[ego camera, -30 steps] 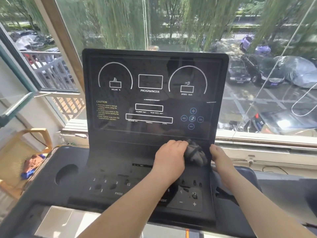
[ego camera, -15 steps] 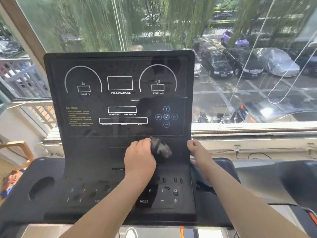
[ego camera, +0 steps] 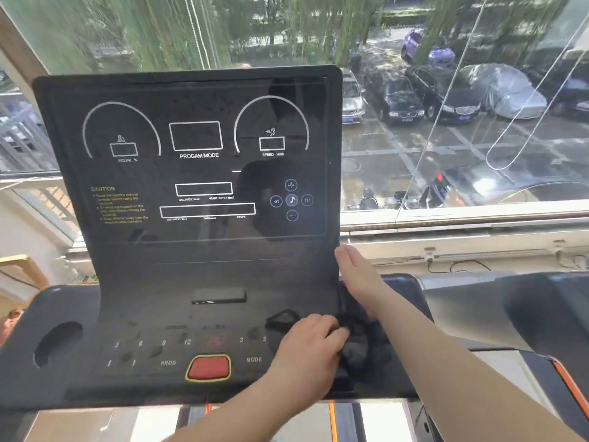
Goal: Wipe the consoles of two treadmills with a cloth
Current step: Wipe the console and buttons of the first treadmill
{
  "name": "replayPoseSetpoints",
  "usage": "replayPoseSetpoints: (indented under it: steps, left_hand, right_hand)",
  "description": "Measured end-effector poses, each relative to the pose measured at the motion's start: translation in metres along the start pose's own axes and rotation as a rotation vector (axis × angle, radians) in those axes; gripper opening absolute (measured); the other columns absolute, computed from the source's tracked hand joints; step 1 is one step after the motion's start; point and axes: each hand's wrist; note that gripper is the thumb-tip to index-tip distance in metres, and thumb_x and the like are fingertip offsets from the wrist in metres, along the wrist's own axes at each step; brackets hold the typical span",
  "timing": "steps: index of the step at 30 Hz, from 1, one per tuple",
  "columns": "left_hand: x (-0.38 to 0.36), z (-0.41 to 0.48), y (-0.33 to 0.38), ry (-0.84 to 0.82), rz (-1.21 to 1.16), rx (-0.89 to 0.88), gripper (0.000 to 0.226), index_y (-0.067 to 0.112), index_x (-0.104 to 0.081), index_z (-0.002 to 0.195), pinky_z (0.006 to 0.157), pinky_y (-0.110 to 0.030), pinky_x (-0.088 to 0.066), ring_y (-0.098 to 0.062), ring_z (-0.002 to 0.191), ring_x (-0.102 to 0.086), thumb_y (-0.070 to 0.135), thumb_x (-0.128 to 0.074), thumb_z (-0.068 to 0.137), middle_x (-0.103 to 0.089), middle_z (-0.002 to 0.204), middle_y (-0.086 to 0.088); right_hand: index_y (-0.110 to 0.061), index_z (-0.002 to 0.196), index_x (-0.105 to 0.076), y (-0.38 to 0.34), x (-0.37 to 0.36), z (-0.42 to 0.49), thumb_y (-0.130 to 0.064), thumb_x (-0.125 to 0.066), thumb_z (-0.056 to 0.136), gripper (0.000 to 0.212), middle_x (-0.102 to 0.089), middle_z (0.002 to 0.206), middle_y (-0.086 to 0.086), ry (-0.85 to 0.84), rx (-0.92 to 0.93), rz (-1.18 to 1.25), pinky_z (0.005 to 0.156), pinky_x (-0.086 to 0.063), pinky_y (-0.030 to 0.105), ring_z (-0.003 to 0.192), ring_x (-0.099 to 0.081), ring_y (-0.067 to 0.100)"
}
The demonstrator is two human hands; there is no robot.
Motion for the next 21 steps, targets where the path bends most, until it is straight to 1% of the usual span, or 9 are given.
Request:
replayPoseSetpoints:
  steps: [3, 7, 9, 10, 13, 15, 17, 19, 21]
  left_hand:
    - [0.020, 0.011, -0.035, -0.018, 0.056, -0.107, 0.039, 0.019, -0.068, 0.123, 0.081, -0.039, -0.053, -0.030, 0.096, -0.061, 0.024, -0.054, 0.087, -0.066, 0.113, -0.003]
    - [0.022, 0.034, -0.048, 0.144, 0.248, 0.201, 0.039, 0.025, -0.068, 0.121, 0.079, -0.040, -0.041, -0.029, 0.096, -0.058, 0.022, -0.062, 0.083, -0.063, 0.112, 0.001]
    - [0.011, 0.022, -0.024, 0.171, 0.175, 0.319, 0.040, 0.029, -0.068, 0.120, 0.078, -0.040, -0.044, -0.026, 0.096, -0.059, 0.025, -0.066, 0.081, -0.064, 0.111, 0.005]
    - [0.006, 0.013, -0.013, 0.168, 0.122, 0.324, 0.038, 0.030, -0.068, 0.119, 0.075, -0.040, -0.046, -0.025, 0.094, -0.060, 0.029, -0.062, 0.081, -0.064, 0.109, 0.006]
    - [0.005, -0.018, 0.004, 0.077, 0.035, 0.165, 0.040, 0.033, -0.066, 0.119, 0.070, -0.037, -0.046, -0.023, 0.088, -0.058, 0.036, -0.053, 0.081, -0.063, 0.107, 0.008]
    - [0.014, -0.023, -0.006, -0.011, -0.007, 0.021, 0.040, 0.033, -0.066, 0.122, 0.071, -0.036, -0.045, -0.023, 0.089, -0.057, 0.037, -0.054, 0.084, -0.064, 0.109, 0.007]
    - [0.022, -0.011, -0.030, -0.027, 0.067, -0.053, 0.038, 0.032, -0.066, 0.124, 0.073, -0.036, -0.045, -0.024, 0.093, -0.057, 0.038, -0.053, 0.089, -0.065, 0.110, 0.004]
    - [0.027, 0.007, -0.048, 0.059, 0.162, 0.080, 0.035, 0.030, -0.068, 0.122, 0.073, -0.040, -0.047, -0.028, 0.094, -0.059, 0.035, -0.056, 0.089, -0.064, 0.110, 0.002]
    - [0.025, 0.015, -0.041, 0.119, 0.175, 0.317, 0.036, 0.031, -0.067, 0.122, 0.074, -0.042, -0.047, -0.028, 0.096, -0.059, 0.032, -0.066, 0.086, -0.063, 0.110, 0.002]
  right_hand:
    - [-0.032, 0.147, -0.045, 0.002, -0.004, 0.002, -0.050, -0.030, 0.110, 0.044, -0.055, 0.133, -0.009, 0.032, 0.030, -0.060, 0.106, -0.035, 0.035, 0.123, -0.049, 0.016]
    - [-0.030, 0.143, -0.048, 0.000, -0.001, 0.003, -0.048, -0.031, 0.111, 0.041, -0.058, 0.127, -0.007, 0.027, 0.046, -0.065, 0.109, -0.040, 0.039, 0.120, -0.052, 0.017]
    - [-0.028, 0.141, -0.049, 0.001, -0.003, 0.003, -0.049, -0.030, 0.110, 0.041, -0.058, 0.119, -0.006, 0.040, 0.043, -0.081, 0.107, -0.041, 0.042, 0.114, -0.052, 0.018]
    - [-0.028, 0.141, -0.048, 0.001, -0.004, 0.002, -0.048, -0.029, 0.111, 0.041, -0.057, 0.119, -0.006, 0.050, 0.045, -0.091, 0.104, -0.040, 0.040, 0.114, -0.051, 0.018]
    - [-0.030, 0.148, -0.045, 0.001, -0.006, 0.001, -0.046, -0.028, 0.111, 0.043, -0.054, 0.131, -0.008, 0.065, 0.065, -0.092, 0.102, -0.031, 0.033, 0.123, -0.048, 0.017]
    - [-0.029, 0.149, -0.044, 0.000, -0.008, 0.001, -0.048, -0.027, 0.111, 0.046, -0.055, 0.136, -0.007, 0.064, 0.060, -0.109, 0.105, -0.033, 0.035, 0.126, -0.048, 0.018]
    - [-0.027, 0.147, -0.045, 0.001, -0.011, 0.001, -0.053, -0.026, 0.109, 0.050, -0.057, 0.141, 0.000, 0.081, 0.081, -0.108, 0.114, -0.036, 0.043, 0.132, -0.050, 0.023]
    - [-0.027, 0.147, -0.045, 0.003, -0.014, 0.001, -0.058, -0.025, 0.107, 0.055, -0.057, 0.145, 0.002, 0.090, 0.075, -0.093, 0.118, -0.037, 0.051, 0.137, -0.050, 0.024]
    - [-0.026, 0.150, -0.044, 0.001, -0.017, 0.000, -0.057, -0.024, 0.107, 0.056, -0.054, 0.149, -0.001, 0.095, 0.063, -0.082, 0.120, -0.035, 0.051, 0.139, -0.048, 0.021]
Point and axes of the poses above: each hand's wrist, its own z-axis towards the middle knuckle, its own x-axis out of the back of the hand, y = z × x
